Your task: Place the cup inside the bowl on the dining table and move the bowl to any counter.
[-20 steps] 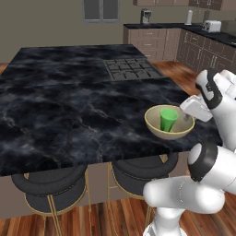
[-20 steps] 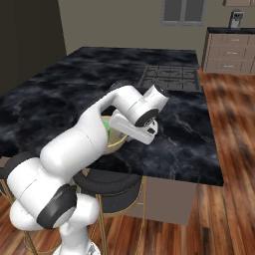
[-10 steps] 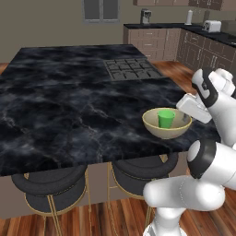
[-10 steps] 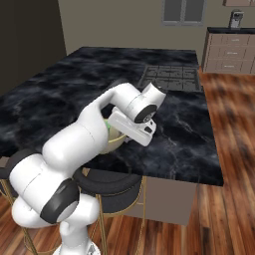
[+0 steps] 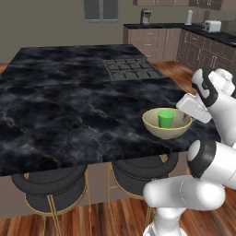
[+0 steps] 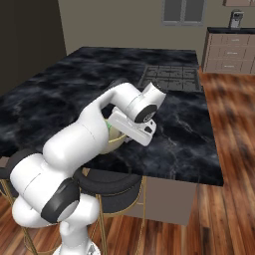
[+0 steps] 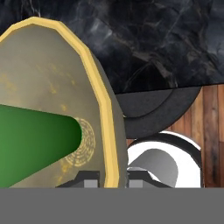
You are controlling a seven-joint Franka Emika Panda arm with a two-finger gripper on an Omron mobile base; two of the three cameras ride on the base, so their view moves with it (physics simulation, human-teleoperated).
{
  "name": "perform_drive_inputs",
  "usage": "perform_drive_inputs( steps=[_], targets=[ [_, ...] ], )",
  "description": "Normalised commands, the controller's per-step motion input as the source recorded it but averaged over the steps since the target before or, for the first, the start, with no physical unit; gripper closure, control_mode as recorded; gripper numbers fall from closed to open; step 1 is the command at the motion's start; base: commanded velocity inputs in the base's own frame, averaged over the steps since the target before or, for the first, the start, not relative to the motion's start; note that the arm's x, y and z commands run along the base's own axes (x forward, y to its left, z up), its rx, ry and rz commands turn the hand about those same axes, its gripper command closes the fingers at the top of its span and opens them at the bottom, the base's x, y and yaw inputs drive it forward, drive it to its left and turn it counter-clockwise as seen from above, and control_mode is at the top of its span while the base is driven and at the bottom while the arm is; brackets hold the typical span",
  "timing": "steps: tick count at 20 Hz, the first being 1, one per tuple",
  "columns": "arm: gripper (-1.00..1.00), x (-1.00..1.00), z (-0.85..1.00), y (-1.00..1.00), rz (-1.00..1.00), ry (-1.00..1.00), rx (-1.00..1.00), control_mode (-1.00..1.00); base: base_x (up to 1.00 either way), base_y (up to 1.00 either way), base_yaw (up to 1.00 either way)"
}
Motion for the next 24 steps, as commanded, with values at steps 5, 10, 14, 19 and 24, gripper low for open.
perform_drive_inputs(
  steps=[5,10,14,19,24],
  targets=[
    [1.0,0.0,0.0,0.0,0.0,0.0,0.0,-1.0,0.0,0.0,0.0],
    [1.0,0.0,0.0,0.0,0.0,0.0,0.0,1.0,0.0,0.0,0.0],
    [1.0,0.0,0.0,0.0,0.0,0.0,0.0,1.0,0.0,0.0,0.0],
    [1.0,0.0,0.0,0.0,0.0,0.0,0.0,1.0,0.0,-0.33,0.0],
    [1.0,0.0,0.0,0.0,0.0,0.0,0.0,1.0,-0.01,-0.73,0.0]
  ],
)
